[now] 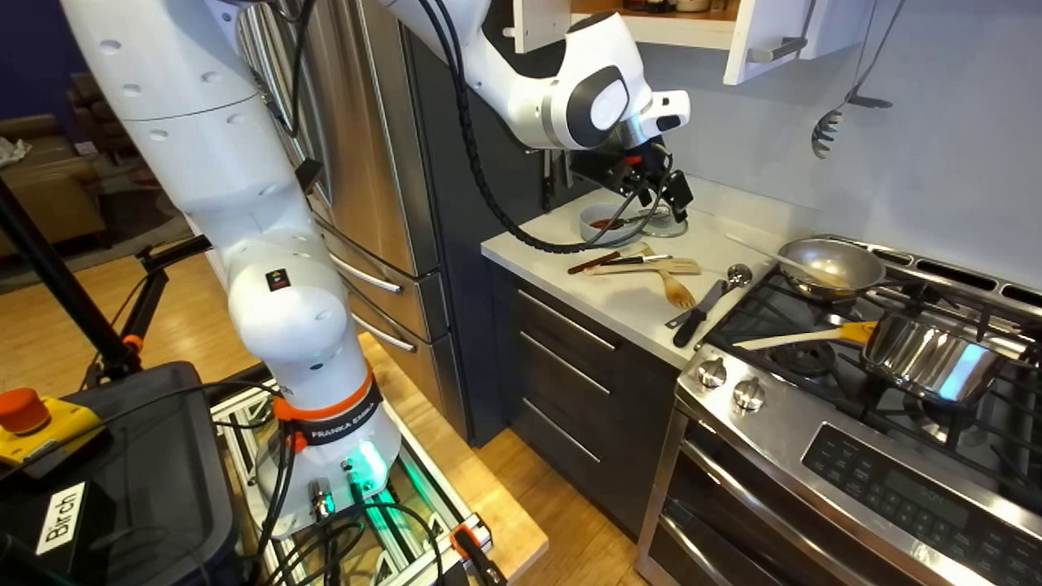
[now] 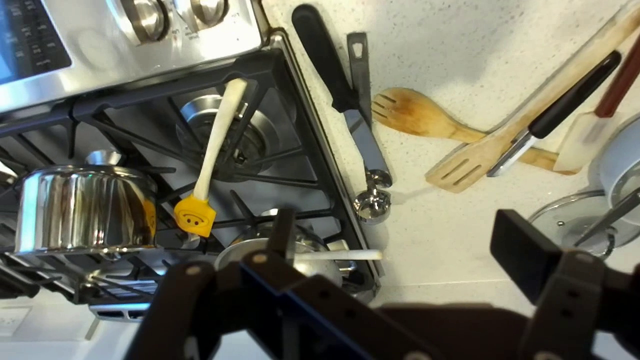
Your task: Remove the spoon from the pan
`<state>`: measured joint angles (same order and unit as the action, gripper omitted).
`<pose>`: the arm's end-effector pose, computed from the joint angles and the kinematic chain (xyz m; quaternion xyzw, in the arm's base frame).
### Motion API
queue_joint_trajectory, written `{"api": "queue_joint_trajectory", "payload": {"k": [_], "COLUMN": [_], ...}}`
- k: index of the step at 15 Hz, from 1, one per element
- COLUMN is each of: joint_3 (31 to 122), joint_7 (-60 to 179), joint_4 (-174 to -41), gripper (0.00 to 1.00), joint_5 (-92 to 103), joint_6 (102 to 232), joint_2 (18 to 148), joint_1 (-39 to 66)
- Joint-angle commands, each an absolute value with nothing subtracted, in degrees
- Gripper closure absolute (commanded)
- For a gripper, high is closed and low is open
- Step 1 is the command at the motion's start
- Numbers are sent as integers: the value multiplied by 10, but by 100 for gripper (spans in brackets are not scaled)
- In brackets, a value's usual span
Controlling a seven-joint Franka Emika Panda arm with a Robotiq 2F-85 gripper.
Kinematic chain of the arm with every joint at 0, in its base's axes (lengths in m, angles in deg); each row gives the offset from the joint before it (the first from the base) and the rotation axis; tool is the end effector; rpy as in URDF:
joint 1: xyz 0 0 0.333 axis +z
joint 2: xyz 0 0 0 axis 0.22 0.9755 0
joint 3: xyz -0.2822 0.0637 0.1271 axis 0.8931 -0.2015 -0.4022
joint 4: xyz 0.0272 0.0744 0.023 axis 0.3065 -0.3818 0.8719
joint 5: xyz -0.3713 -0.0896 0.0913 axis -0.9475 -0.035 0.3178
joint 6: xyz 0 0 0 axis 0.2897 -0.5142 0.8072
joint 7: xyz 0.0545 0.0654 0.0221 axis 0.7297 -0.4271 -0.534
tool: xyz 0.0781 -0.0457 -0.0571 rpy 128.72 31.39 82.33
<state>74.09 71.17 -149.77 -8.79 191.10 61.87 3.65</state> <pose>0.5229 -0.0878 0.4131 0.9611 -0.1025 0.2453 0.0752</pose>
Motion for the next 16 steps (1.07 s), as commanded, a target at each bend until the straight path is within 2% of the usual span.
{"api": "queue_joint_trajectory", "payload": {"k": [1,5,6,8,9,13,16], "joint_3": [744,772,810,766,806,804,844], "joint_7": [783,833,822,793,786,783,818], "joint_4": [-1382,-1235,-1200,-1129,-1209,-1141,-1099], "gripper": [0,0,0,0,0,0,0], "joint_5": [-117,-151,-128,-100,-92,-79,-92], "joint_6": [1935,1889,1882,1848,1884,1871,1898], "joint_2": [763,877,908,966,902,964,1011], "joint_1": [29,56,95,55,89,89,125]}}
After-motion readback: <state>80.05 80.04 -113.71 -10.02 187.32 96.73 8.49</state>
